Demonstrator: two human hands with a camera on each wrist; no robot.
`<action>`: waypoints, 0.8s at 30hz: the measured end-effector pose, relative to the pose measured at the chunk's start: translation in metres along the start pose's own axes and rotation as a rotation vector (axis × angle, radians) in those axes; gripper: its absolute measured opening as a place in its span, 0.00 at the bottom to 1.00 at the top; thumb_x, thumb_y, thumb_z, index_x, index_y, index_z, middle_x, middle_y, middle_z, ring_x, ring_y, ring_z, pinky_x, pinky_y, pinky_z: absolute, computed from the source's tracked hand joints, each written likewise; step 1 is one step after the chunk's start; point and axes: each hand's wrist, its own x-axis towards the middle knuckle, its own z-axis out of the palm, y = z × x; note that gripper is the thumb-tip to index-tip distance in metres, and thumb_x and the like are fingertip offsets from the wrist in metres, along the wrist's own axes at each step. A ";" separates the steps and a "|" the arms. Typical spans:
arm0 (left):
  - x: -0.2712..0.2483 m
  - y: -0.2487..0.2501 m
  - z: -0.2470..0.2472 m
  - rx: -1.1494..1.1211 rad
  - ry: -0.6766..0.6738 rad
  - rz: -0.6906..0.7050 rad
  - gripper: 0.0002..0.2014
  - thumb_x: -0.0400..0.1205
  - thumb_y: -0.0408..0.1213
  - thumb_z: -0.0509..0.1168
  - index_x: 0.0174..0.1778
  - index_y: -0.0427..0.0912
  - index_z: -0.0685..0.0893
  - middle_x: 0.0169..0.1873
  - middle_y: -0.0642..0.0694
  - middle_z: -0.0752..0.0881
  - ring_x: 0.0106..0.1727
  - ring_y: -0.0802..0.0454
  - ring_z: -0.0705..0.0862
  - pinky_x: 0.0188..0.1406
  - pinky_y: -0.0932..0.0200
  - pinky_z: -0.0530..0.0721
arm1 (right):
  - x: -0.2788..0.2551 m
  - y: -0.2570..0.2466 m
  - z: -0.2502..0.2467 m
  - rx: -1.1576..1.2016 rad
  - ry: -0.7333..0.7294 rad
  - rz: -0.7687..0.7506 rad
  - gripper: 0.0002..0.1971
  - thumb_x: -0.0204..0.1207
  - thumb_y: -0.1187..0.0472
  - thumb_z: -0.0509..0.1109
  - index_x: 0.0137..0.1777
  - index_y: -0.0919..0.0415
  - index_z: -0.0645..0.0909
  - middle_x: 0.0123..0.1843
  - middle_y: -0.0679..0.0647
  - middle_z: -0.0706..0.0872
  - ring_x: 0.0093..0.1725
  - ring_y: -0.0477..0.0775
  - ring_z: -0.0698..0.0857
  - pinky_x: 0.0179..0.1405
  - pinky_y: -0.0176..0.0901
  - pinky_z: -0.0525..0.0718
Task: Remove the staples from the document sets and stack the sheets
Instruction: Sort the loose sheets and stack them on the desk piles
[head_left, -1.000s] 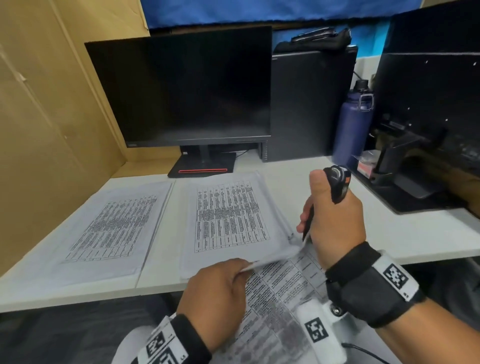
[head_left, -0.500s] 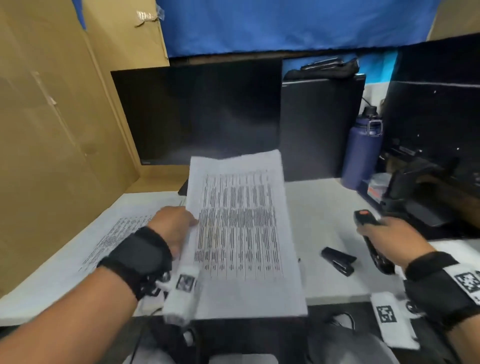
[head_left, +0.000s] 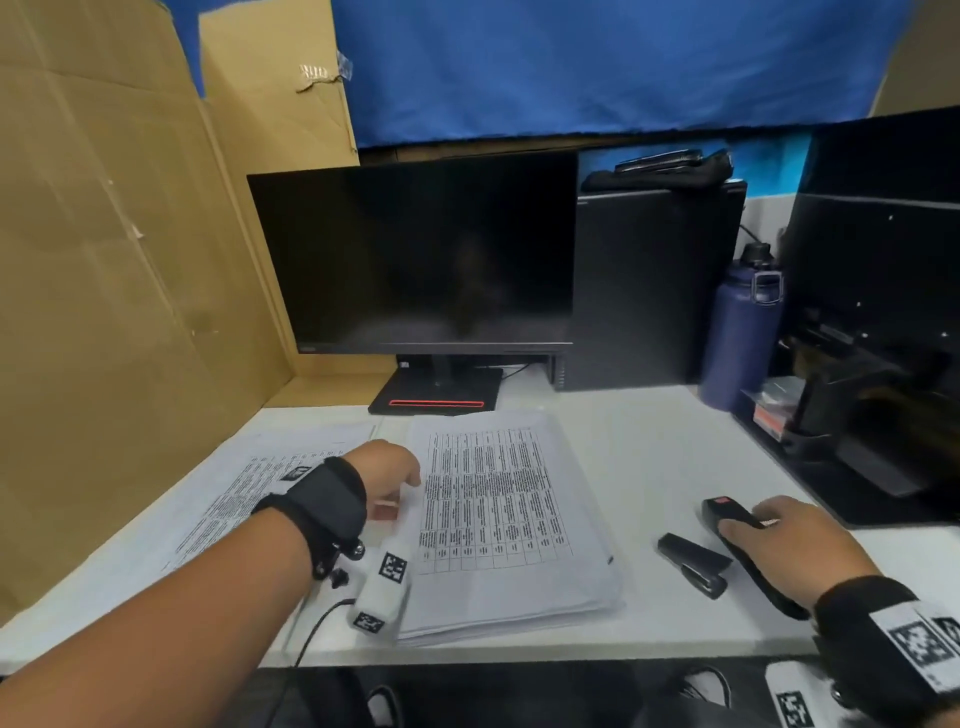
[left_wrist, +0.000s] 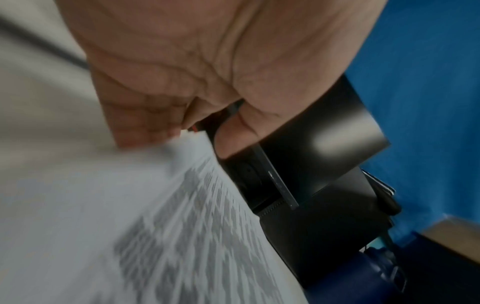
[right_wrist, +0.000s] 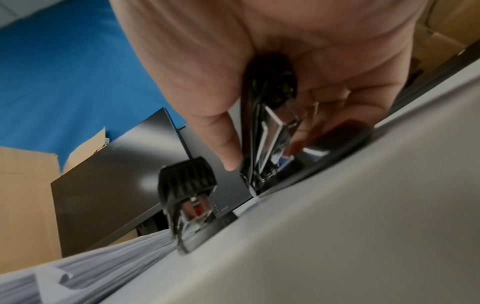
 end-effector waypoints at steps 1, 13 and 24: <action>0.001 0.003 -0.011 0.085 0.032 0.025 0.19 0.84 0.28 0.66 0.73 0.33 0.78 0.63 0.37 0.80 0.63 0.38 0.82 0.68 0.42 0.86 | -0.002 -0.002 0.000 -0.042 0.020 0.010 0.27 0.73 0.38 0.69 0.63 0.57 0.83 0.60 0.59 0.87 0.58 0.63 0.85 0.57 0.54 0.83; 0.013 -0.084 -0.182 0.990 0.330 -0.127 0.23 0.84 0.55 0.64 0.70 0.45 0.86 0.71 0.49 0.87 0.65 0.52 0.87 0.60 0.62 0.81 | -0.049 -0.044 0.014 -0.457 0.064 -0.531 0.20 0.82 0.41 0.60 0.73 0.41 0.74 0.68 0.41 0.77 0.68 0.45 0.74 0.68 0.38 0.77; 0.018 -0.112 -0.177 0.819 0.337 -0.087 0.20 0.89 0.43 0.63 0.73 0.38 0.85 0.69 0.43 0.87 0.71 0.48 0.85 0.62 0.61 0.81 | 0.044 0.034 0.087 -0.502 0.150 -0.443 0.19 0.64 0.43 0.56 0.29 0.55 0.82 0.41 0.46 0.77 0.30 0.56 0.88 0.65 0.31 0.69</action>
